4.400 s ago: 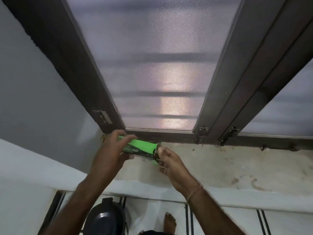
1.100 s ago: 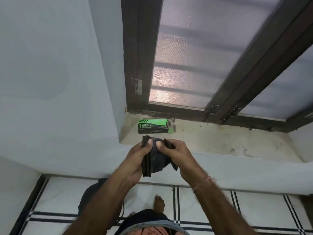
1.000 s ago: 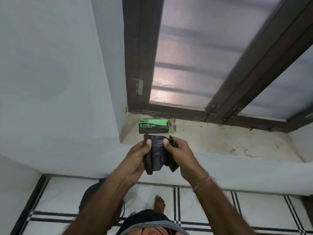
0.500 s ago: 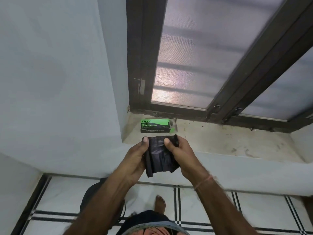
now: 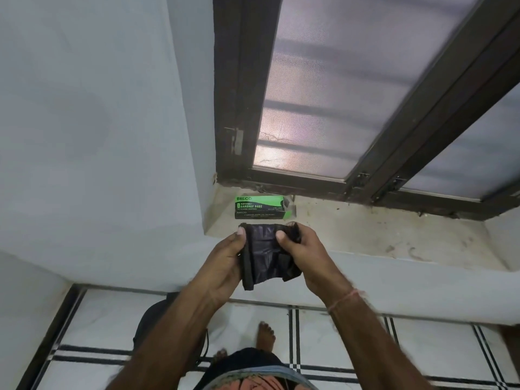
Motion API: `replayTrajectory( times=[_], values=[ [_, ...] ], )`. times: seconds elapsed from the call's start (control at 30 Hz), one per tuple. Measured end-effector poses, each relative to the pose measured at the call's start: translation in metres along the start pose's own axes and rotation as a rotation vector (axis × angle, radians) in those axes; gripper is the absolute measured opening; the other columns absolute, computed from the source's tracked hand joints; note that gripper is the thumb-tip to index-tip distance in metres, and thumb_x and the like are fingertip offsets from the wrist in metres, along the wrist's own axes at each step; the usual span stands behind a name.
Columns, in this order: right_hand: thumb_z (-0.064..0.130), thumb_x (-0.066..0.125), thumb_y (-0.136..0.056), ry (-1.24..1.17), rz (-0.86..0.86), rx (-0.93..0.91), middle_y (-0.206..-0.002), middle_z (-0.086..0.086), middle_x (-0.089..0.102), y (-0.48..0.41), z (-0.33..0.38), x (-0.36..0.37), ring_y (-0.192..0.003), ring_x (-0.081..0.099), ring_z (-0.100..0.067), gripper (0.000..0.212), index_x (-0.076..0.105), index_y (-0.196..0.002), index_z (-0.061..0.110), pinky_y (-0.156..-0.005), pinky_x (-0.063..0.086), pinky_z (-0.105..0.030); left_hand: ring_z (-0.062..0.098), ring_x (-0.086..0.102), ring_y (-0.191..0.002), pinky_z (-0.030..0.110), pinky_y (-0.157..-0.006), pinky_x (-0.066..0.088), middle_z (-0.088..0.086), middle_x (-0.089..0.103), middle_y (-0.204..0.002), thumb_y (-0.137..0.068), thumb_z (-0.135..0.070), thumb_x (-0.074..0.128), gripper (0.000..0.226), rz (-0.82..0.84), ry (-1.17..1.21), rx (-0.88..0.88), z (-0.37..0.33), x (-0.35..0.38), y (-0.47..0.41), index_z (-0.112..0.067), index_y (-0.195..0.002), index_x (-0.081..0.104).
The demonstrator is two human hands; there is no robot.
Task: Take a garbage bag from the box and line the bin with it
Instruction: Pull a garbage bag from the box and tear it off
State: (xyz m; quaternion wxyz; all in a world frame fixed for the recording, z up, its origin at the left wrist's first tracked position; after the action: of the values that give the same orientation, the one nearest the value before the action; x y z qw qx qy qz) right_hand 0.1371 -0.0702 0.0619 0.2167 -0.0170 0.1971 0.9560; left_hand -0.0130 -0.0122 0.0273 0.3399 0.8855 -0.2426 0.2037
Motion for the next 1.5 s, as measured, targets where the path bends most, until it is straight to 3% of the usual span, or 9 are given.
replayTrajectory(
  times=[0.13, 0.27, 0.47, 0.67, 0.73, 0.83, 1.1, 1.37, 1.5],
  values=[
    [0.014, 0.049, -0.108, 0.014, -0.008, -0.001, -0.105, -0.014, 0.075, 0.000, -0.001, 0.003, -0.086, 0.071, -0.023, 0.019, 0.067, -0.112, 0.009, -0.061, 0.062, -0.040, 0.037, 0.068, -0.117, 0.048, -0.090, 0.058, 0.017, 0.072, -0.126, -0.103, -0.044, 0.048, 0.048, 0.023, -0.068, 0.007, 0.002, 0.005, 0.003, -0.011, -0.132, 0.066],
    [0.042, 0.062, -0.099, 0.023, 0.130, -0.019, -0.083, -0.006, 0.073, 0.008, 0.002, 0.005, -0.064, 0.067, -0.015, 0.033, 0.071, -0.109, 0.011, -0.048, 0.051, -0.031, 0.041, 0.066, -0.120, 0.055, -0.105, 0.050, 0.022, 0.071, -0.126, -0.103, -0.033, 0.052, 0.042, 0.027, -0.050, 0.020, 0.001, 0.005, 0.003, -0.006, -0.132, 0.064],
    [0.028, 0.069, -0.098, 0.044, 0.068, 0.030, -0.084, -0.016, 0.074, 0.003, -0.009, -0.001, -0.060, 0.070, -0.021, 0.024, 0.067, -0.110, 0.007, -0.042, 0.050, -0.030, 0.038, 0.072, -0.109, 0.044, -0.079, 0.064, 0.023, 0.073, -0.120, -0.105, -0.036, 0.049, 0.044, -0.025, 0.021, 0.001, 0.002, 0.004, 0.006, -0.003, -0.128, 0.066],
    [0.016, 0.060, -0.103, 0.041, 0.060, -0.002, -0.086, -0.022, 0.071, 0.001, -0.010, -0.002, -0.061, 0.068, -0.027, 0.017, 0.066, -0.111, 0.003, -0.042, 0.054, -0.035, 0.039, 0.070, -0.114, 0.045, -0.085, 0.062, 0.023, 0.072, -0.124, -0.104, -0.030, 0.052, 0.039, 0.006, -0.010, -0.015, 0.004, 0.008, 0.006, -0.003, -0.130, 0.065],
    [0.015, 0.056, -0.105, 0.020, 0.055, -0.010, -0.087, -0.025, 0.072, 0.001, -0.009, -0.001, -0.062, 0.070, -0.034, 0.018, 0.067, -0.113, 0.003, -0.048, 0.059, -0.045, 0.037, 0.068, -0.118, 0.046, -0.092, 0.060, 0.021, 0.071, -0.126, -0.104, -0.030, 0.051, 0.040, -0.004, -0.016, -0.006, 0.004, 0.006, 0.004, -0.004, -0.131, 0.064],
    [0.013, 0.051, -0.107, -0.028, 0.035, -0.016, -0.109, -0.026, 0.074, 0.000, -0.010, -0.003, -0.101, 0.072, -0.045, 0.022, 0.069, -0.117, 0.005, -0.081, 0.060, -0.064, 0.035, 0.066, -0.122, 0.051, -0.100, 0.055, 0.018, 0.070, -0.129, -0.105, -0.032, 0.048, 0.043, -0.019, -0.012, 0.002, 0.004, 0.003, 0.002, -0.004, -0.134, 0.063],
    [0.031, 0.075, -0.092, -0.027, 0.123, 0.012, -0.098, -0.028, 0.076, 0.005, -0.011, 0.004, -0.072, 0.071, -0.035, 0.028, 0.074, -0.107, 0.008, -0.059, 0.052, -0.050, 0.041, 0.067, -0.117, 0.055, -0.094, 0.057, 0.023, 0.071, -0.124, -0.107, -0.035, 0.044, 0.044, -0.034, 0.012, -0.007, 0.005, 0.004, 0.002, -0.005, -0.132, 0.063],
    [0.014, 0.058, -0.104, -0.031, 0.050, 0.056, -0.091, -0.020, 0.074, -0.004, -0.017, 0.000, -0.072, 0.067, -0.031, 0.015, 0.069, -0.111, 0.007, -0.053, 0.050, -0.036, 0.039, 0.070, -0.112, 0.050, -0.093, 0.058, 0.024, 0.072, -0.122, -0.103, -0.025, 0.053, 0.037, -0.012, -0.019, -0.005, 0.006, 0.001, -0.002, -0.001, -0.129, 0.064],
    [0.033, 0.058, -0.104, -0.070, 0.116, 0.033, -0.083, -0.018, 0.069, -0.001, -0.013, 0.003, -0.069, 0.062, -0.030, 0.030, 0.071, -0.107, 0.007, -0.052, 0.046, -0.035, 0.031, 0.073, -0.098, 0.044, -0.081, 0.060, 0.017, 0.076, -0.108, -0.104, -0.026, 0.052, 0.036, 0.005, -0.036, 0.014, 0.005, 0.002, -0.002, -0.003, -0.127, 0.066]
  ],
)
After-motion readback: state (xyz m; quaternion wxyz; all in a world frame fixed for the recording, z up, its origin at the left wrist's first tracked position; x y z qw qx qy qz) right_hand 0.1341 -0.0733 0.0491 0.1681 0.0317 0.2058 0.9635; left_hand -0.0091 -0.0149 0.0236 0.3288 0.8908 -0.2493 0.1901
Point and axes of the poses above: each hand's wrist, its own y-axis away from the middle knuckle, its own x-axis out of the palm, z = x × y, the point moved 4 cm from there along -y, towards the middle knuckle
